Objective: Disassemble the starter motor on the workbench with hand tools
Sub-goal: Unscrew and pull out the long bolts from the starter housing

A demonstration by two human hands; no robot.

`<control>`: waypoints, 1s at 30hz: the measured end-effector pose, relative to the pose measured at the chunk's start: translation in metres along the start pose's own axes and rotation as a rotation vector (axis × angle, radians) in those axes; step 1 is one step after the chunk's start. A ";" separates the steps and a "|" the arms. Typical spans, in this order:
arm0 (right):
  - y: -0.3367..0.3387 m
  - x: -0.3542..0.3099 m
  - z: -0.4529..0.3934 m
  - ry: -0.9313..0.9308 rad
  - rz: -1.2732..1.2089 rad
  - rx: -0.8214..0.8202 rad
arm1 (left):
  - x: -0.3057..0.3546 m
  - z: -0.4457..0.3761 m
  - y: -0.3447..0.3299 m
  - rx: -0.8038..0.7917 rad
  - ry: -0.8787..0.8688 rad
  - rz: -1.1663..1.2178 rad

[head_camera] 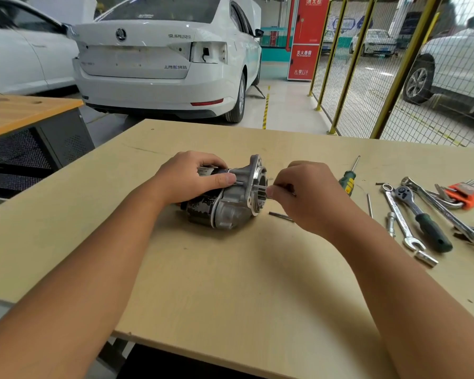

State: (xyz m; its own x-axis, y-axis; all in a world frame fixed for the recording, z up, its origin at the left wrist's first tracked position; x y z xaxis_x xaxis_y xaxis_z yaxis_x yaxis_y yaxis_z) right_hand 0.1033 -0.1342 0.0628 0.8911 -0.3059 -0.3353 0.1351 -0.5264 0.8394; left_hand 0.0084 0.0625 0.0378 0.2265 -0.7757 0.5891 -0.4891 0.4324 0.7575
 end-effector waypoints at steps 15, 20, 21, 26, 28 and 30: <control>-0.002 0.002 0.004 -0.087 -0.107 -0.006 | 0.000 0.000 0.000 -0.007 -0.007 0.007; -0.008 0.006 0.001 -0.109 -0.094 -0.073 | -0.002 -0.001 0.000 -0.006 -0.011 0.002; -0.010 0.006 0.000 -0.106 -0.070 -0.083 | -0.002 -0.002 0.000 -0.006 -0.011 -0.001; -0.003 0.007 0.003 -0.147 0.035 -0.012 | -0.003 -0.002 -0.001 -0.008 -0.018 0.001; 0.000 0.007 0.004 -0.162 0.026 0.009 | -0.003 -0.003 -0.001 -0.008 -0.019 0.000; 0.000 0.006 0.004 -0.160 0.009 0.016 | -0.004 -0.003 -0.001 -0.010 -0.016 0.002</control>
State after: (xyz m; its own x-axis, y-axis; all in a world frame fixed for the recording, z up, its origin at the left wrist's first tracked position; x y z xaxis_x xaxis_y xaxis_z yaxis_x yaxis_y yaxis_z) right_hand 0.1074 -0.1395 0.0591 0.8116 -0.4326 -0.3926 0.1195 -0.5349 0.8364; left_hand 0.0102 0.0661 0.0358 0.2116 -0.7822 0.5860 -0.4813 0.4384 0.7590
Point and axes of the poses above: each hand's wrist, its own z-axis away from the middle knuckle, its own y-axis out of the back of the hand, x = y × z, the point moved 9 cm from there along -z, towards the middle knuckle, and after that the axes turned 1 degree about x, right-handed, at the moved point
